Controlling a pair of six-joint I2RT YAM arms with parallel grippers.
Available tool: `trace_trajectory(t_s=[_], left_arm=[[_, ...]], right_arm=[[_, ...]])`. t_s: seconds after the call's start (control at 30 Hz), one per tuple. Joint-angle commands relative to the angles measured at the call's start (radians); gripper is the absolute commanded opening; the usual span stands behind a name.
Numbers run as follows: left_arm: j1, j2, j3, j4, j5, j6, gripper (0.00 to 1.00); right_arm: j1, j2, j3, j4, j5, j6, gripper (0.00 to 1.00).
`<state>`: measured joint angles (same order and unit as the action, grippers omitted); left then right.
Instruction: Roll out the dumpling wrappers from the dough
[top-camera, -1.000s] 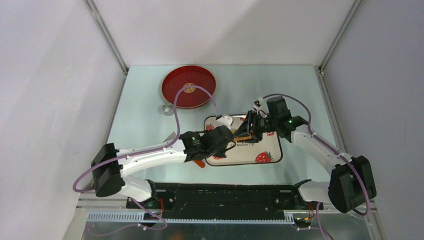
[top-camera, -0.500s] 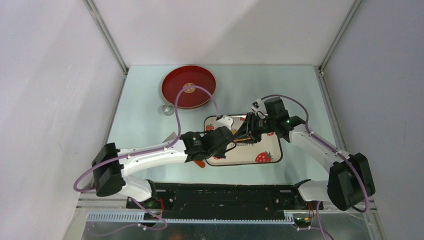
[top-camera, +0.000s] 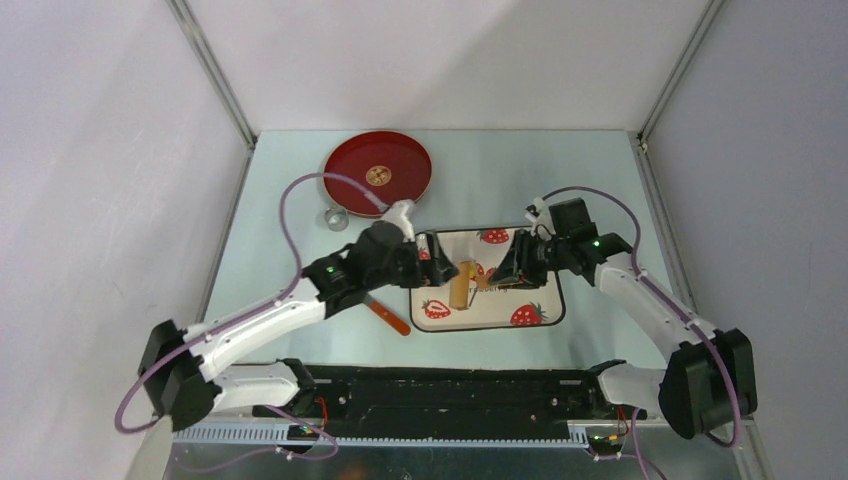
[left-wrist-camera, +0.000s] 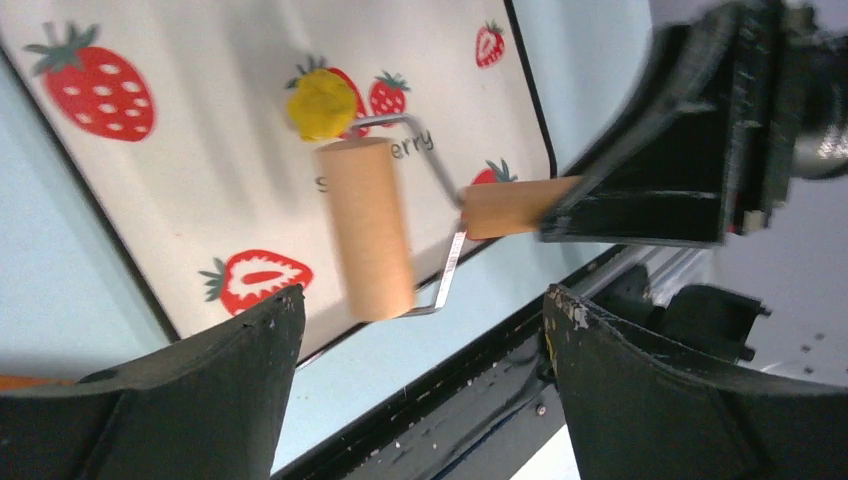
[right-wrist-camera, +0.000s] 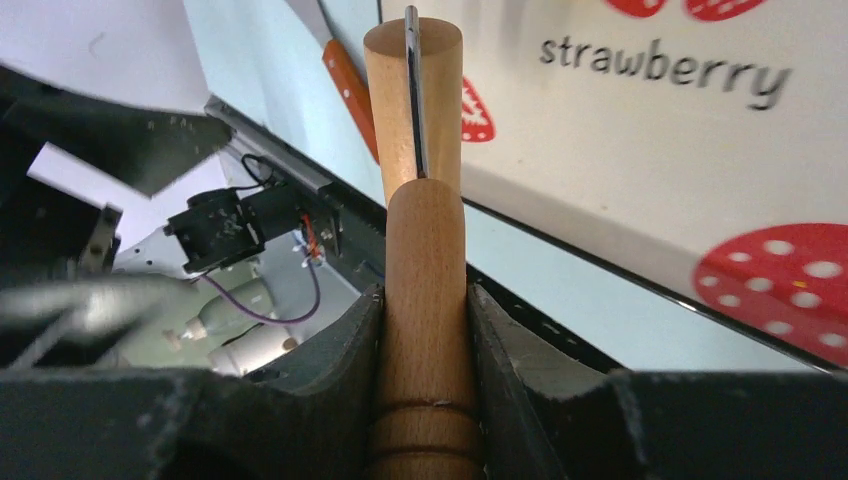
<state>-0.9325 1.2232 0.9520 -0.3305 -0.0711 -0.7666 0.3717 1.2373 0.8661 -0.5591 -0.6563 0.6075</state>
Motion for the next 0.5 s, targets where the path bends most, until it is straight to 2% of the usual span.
trace_trajectory(t_s=[0.0, 0.1, 0.2, 0.37, 0.47], left_arm=[[0.169, -0.125, -0.173, 0.204, 0.244, -0.103, 0.91], [0.272, -0.175, -0.312, 0.255, 0.317, -0.128, 0.88], [0.348, -0.162, -0.374, 0.254, 0.356, -0.104, 0.84], [0.382, -0.042, -0.373, 0.243, 0.379, -0.039, 0.74], [0.385, 0.056, -0.359, 0.259, 0.380, -0.018, 0.63]], right_arm=[[-0.079, -0.098, 0.016, -0.068, -0.006, -0.151, 0.00], [-0.130, -0.121, 0.031, -0.118, -0.011, -0.203, 0.00], [-0.141, -0.108, 0.079, -0.172, 0.012, -0.239, 0.00], [-0.140, -0.056, 0.155, -0.245, 0.055, -0.235, 0.00], [-0.127, -0.013, 0.224, -0.282, 0.073, -0.229, 0.00]])
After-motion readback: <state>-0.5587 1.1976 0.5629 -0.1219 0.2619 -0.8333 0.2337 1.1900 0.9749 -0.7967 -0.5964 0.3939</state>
